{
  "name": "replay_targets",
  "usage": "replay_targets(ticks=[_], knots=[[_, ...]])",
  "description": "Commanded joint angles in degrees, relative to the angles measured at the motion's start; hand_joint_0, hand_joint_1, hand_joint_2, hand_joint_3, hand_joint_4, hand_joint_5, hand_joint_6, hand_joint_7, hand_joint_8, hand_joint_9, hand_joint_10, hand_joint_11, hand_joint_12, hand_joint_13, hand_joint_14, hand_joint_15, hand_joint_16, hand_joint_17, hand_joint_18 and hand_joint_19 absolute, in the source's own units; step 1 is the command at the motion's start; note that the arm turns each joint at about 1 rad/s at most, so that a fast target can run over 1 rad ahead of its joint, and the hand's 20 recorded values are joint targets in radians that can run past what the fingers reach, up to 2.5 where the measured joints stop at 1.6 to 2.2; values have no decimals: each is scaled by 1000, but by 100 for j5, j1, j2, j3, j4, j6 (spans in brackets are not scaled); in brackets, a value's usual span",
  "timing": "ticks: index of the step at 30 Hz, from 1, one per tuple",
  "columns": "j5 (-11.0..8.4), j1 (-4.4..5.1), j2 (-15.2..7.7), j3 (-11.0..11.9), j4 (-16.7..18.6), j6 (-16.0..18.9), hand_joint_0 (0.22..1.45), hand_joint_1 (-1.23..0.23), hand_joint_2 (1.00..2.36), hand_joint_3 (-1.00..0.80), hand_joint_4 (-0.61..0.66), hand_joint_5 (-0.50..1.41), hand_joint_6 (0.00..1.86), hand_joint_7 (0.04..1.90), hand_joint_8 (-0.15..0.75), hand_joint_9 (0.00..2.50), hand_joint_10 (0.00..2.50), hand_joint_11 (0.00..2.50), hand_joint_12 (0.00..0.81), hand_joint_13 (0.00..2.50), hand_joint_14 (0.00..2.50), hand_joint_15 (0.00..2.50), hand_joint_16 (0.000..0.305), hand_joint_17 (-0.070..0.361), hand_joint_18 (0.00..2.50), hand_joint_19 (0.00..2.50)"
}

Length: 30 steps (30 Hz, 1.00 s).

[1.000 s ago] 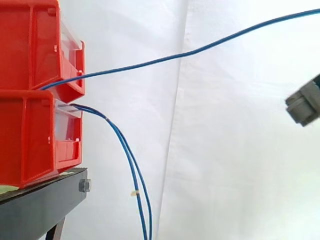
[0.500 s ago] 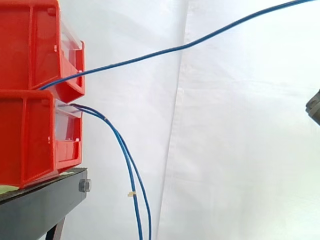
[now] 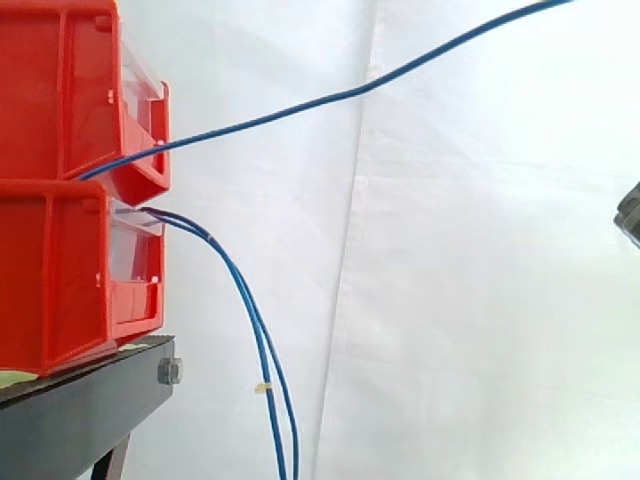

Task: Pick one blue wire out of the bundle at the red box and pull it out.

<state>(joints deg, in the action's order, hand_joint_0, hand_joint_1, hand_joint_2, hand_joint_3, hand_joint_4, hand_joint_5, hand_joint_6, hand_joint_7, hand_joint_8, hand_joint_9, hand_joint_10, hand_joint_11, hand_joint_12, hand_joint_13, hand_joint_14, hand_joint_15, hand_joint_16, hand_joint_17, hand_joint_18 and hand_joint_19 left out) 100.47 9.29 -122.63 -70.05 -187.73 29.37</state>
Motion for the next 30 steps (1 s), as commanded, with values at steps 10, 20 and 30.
replay_targets(ticks=[10, 20, 30], knots=[[-1, 46, 2, 0, -9, 122, 517, -768, 1000, -500, 151, -153, 911, 990, 362, 809, 3, 249, 424, 887, 10, 353, 52, 117, 900, 385], [78, 64, 2, 0, -27, 183, 464, -726, 1000, -500, 169, -155, 905, 936, 381, 804, 4, 245, 445, 888, 10, 352, 57, 128, 917, 379], [166, 64, 2, 0, -27, 297, 411, -839, 1000, -500, 255, -195, 855, 733, 375, 703, 2, 253, 472, 841, 9, 349, 62, 140, 903, 348]])
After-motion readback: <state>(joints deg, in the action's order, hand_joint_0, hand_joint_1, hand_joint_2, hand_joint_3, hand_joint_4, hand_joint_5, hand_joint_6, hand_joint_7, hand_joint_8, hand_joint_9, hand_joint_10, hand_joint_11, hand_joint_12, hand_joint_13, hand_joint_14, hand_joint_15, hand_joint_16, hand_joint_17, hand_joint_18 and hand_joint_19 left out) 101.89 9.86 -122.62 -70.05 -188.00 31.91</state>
